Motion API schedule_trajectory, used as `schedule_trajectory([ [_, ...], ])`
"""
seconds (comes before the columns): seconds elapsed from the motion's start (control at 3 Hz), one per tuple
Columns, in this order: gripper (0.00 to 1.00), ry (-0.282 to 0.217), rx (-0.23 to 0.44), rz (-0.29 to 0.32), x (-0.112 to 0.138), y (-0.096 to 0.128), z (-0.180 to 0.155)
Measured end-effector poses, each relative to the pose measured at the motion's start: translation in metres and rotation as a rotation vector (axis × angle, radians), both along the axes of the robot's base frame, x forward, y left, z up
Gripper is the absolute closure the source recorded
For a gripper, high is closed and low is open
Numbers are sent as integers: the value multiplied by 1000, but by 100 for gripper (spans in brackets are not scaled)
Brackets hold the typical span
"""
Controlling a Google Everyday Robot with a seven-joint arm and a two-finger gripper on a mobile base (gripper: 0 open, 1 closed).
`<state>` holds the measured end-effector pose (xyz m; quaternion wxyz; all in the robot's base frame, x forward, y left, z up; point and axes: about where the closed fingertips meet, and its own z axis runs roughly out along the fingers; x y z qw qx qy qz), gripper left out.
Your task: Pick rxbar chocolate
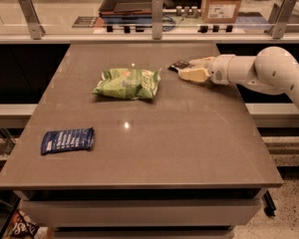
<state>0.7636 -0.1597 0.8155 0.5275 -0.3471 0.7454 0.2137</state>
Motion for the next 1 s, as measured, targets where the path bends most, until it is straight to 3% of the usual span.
schedule_trajectory([
  [0.33,100,0,0,0,0,0,0],
  [1.0,100,0,0,1,0,0,1],
])
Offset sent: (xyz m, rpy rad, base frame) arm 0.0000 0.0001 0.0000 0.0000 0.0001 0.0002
